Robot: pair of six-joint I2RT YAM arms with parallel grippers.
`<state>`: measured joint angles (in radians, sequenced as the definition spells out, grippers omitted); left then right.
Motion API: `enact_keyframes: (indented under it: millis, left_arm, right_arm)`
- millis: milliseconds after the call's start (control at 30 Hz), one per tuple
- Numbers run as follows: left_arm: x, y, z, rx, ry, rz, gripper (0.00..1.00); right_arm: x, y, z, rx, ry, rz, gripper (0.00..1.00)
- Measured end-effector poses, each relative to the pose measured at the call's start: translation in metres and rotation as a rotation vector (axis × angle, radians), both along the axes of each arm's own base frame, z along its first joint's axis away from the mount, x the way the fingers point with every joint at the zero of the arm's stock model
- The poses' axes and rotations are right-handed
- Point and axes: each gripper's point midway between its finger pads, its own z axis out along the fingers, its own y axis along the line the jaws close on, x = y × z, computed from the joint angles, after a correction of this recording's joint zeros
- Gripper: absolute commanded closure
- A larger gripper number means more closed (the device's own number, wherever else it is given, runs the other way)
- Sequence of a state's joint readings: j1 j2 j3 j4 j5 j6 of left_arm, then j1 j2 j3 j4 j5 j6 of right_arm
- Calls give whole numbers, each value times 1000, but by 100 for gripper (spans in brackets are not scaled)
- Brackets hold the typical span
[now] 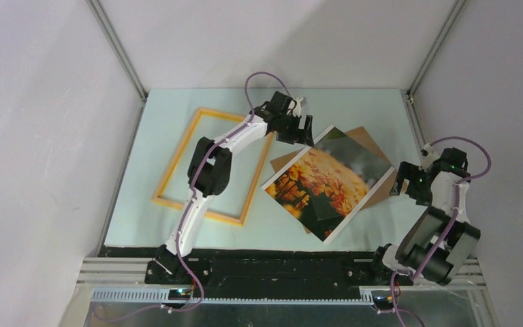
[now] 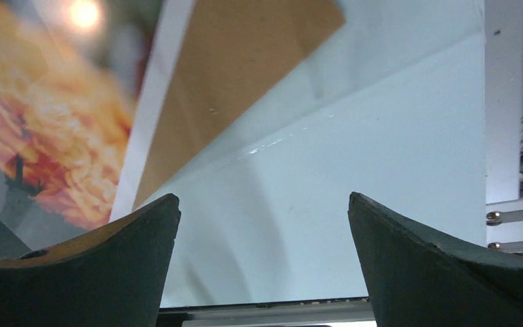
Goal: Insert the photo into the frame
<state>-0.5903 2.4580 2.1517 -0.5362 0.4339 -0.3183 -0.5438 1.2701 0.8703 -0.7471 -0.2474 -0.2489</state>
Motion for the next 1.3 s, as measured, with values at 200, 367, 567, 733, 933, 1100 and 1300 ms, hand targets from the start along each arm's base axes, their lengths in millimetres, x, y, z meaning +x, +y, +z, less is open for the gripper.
enact_keyframes:
  millis: [200,367,567,733,933,1100,1300]
  left_arm:
    - [3,-15,-12,-14,24,12,0]
    - [6,-26,-19,-35,38,15,0]
    - [5,-30,-19,-42,44,11,4]
    - [2,-31,-22,-58,44,-7,9]
    - [-19,-20,-24,-49,48,-51,13]
    - [-44,-1,-26,-11,57,-94,16]
    - [-75,20,-28,23,78,-139,17]
  right_arm:
    - [-13,-15,-34,108,104,-88,3]
    - [-19,-18,-53,162,156,-102,3]
    - [-16,-24,-59,179,166,-113,4]
    - [-2,-30,-59,186,165,-115,5]
    - [21,-28,-58,179,151,-81,5]
    - [42,-15,-59,152,157,-23,5]
    - [66,-5,-59,128,160,19,4]
